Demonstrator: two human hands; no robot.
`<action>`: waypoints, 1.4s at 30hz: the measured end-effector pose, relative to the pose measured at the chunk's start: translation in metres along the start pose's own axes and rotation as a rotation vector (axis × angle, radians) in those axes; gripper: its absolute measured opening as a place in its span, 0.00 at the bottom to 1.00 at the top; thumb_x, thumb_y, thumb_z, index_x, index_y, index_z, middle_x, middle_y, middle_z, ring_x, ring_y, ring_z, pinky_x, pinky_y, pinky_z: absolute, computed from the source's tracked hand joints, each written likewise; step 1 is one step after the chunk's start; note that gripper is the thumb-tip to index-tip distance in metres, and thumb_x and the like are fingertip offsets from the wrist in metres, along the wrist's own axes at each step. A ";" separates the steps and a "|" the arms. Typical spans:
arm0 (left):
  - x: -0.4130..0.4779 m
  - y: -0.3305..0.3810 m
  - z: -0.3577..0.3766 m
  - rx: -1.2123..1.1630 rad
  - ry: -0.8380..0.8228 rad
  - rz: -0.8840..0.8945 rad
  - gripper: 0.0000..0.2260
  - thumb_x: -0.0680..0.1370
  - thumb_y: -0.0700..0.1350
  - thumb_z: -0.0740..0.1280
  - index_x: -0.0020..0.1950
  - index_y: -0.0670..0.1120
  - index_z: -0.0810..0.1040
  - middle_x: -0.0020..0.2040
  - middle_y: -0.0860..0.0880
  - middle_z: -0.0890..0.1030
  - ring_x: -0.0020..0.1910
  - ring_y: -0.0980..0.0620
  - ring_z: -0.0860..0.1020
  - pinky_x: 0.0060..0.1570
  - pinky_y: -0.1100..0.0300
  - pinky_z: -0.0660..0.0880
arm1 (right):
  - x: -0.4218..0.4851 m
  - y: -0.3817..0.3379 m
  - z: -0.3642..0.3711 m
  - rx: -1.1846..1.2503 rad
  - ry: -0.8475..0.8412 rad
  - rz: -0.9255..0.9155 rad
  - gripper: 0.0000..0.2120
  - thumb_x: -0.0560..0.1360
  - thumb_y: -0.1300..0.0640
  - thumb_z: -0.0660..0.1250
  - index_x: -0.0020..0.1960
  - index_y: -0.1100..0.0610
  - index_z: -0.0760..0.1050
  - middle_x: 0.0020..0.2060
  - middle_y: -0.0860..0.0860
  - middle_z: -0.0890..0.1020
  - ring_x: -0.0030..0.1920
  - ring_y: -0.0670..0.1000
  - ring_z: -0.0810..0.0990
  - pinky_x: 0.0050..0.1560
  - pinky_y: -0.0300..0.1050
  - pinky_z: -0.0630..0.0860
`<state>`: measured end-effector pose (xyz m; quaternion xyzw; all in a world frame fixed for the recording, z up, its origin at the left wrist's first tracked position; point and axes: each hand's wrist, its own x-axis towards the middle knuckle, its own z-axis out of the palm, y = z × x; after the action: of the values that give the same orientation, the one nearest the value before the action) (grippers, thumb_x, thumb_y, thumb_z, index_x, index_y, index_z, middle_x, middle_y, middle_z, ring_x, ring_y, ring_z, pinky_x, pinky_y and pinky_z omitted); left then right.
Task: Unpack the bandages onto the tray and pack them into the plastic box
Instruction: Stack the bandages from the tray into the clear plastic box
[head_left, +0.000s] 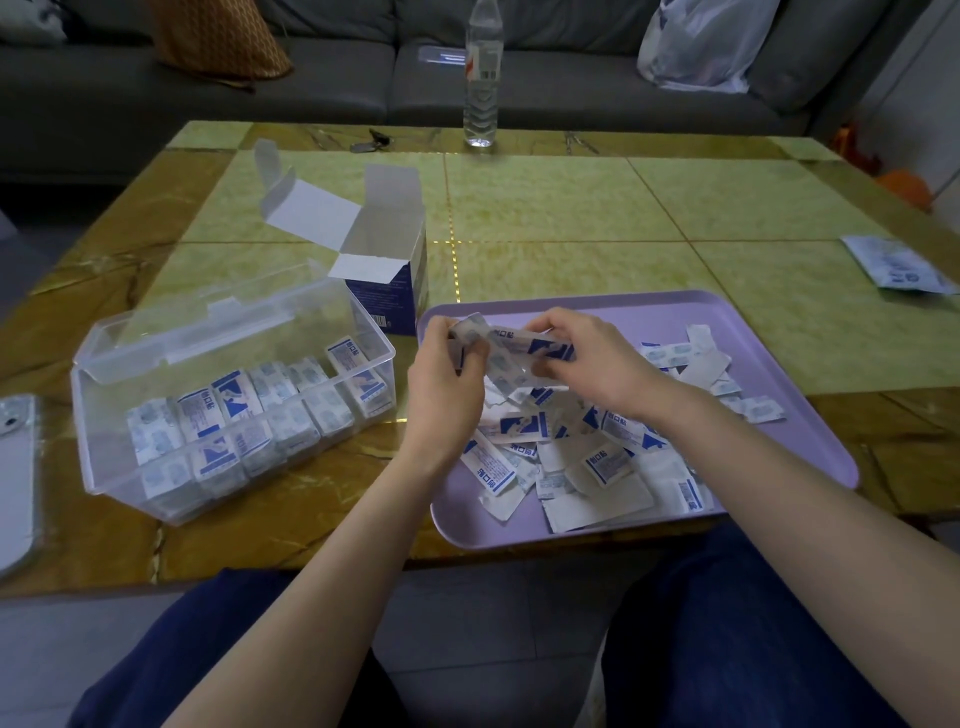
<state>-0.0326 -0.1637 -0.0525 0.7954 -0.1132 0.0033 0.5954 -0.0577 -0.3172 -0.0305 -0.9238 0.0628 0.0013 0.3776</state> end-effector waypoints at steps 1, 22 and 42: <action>0.000 -0.001 0.000 -0.004 -0.007 -0.012 0.03 0.80 0.41 0.61 0.50 0.41 0.70 0.47 0.42 0.77 0.47 0.43 0.77 0.48 0.45 0.76 | 0.001 0.002 0.001 0.003 0.013 -0.008 0.13 0.76 0.66 0.64 0.60 0.56 0.73 0.55 0.51 0.78 0.56 0.49 0.75 0.47 0.33 0.68; -0.001 -0.014 -0.007 0.571 -0.193 0.193 0.03 0.78 0.40 0.63 0.50 0.45 0.74 0.46 0.47 0.79 0.44 0.46 0.77 0.44 0.47 0.76 | -0.003 0.014 0.025 0.098 -0.047 -0.137 0.21 0.74 0.74 0.57 0.63 0.58 0.70 0.59 0.52 0.76 0.58 0.46 0.74 0.55 0.26 0.69; -0.004 -0.021 0.006 0.876 -0.343 0.275 0.17 0.77 0.35 0.58 0.65 0.42 0.62 0.59 0.44 0.66 0.55 0.47 0.64 0.54 0.60 0.59 | -0.001 0.016 0.049 0.000 0.050 -0.155 0.22 0.74 0.73 0.57 0.66 0.60 0.66 0.62 0.57 0.72 0.64 0.52 0.69 0.62 0.36 0.63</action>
<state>-0.0337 -0.1627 -0.0745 0.9378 -0.3015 -0.0021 0.1719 -0.0584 -0.2944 -0.0768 -0.9256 0.0008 -0.0510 0.3750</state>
